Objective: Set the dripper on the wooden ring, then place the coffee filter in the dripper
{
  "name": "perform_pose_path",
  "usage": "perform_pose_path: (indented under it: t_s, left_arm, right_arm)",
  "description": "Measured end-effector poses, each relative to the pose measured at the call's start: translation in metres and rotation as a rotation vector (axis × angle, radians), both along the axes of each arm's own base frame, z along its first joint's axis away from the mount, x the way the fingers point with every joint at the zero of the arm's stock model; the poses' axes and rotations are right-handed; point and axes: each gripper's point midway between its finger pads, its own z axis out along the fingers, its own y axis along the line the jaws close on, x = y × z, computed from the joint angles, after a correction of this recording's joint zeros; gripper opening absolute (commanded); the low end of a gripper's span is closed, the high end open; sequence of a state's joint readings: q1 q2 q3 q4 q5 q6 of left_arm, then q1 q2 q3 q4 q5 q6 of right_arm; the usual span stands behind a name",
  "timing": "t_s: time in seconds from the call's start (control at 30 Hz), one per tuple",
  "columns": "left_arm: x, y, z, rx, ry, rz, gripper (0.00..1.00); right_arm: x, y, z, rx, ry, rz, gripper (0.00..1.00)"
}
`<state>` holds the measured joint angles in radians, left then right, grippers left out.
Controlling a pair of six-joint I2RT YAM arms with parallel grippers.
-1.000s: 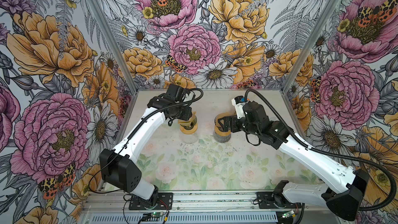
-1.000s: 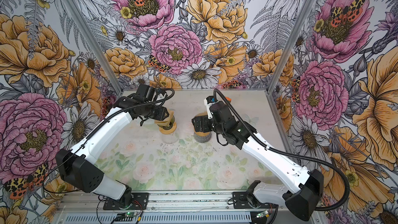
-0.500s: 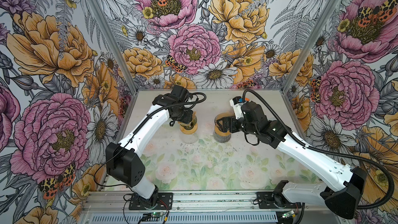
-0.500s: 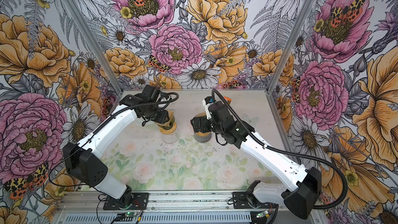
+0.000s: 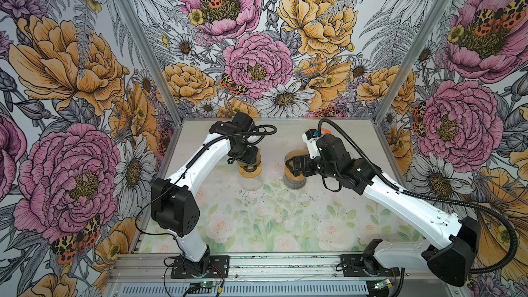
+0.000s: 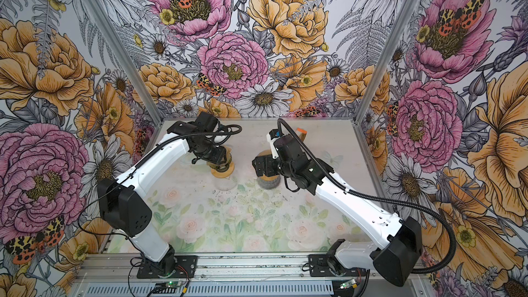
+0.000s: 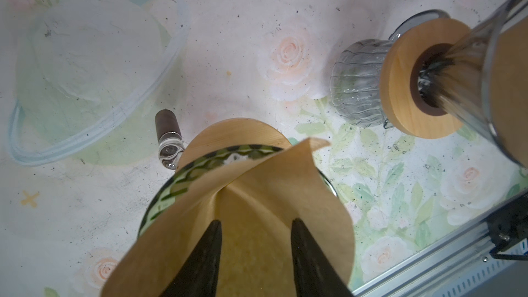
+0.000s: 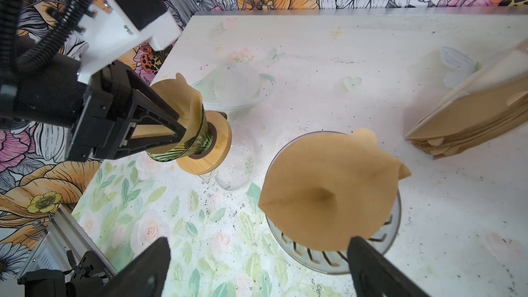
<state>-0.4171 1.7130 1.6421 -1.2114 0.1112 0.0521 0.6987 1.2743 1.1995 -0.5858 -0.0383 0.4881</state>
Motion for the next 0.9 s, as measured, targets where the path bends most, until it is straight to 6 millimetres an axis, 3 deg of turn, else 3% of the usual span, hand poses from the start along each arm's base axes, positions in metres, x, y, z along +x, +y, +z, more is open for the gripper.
perform_pose_path:
  t_s: [0.27,0.9]
  left_arm:
    - [-0.001,0.0,-0.01,0.016,0.038,0.001,0.4]
    - [0.0,-0.009,-0.023,-0.01,0.098,-0.006,0.23]
  right_arm:
    - [0.0,0.0,0.0,0.0,0.0,-0.001,0.98]
    - [0.002,-0.002,-0.001,-0.001,0.002,-0.008,0.98]
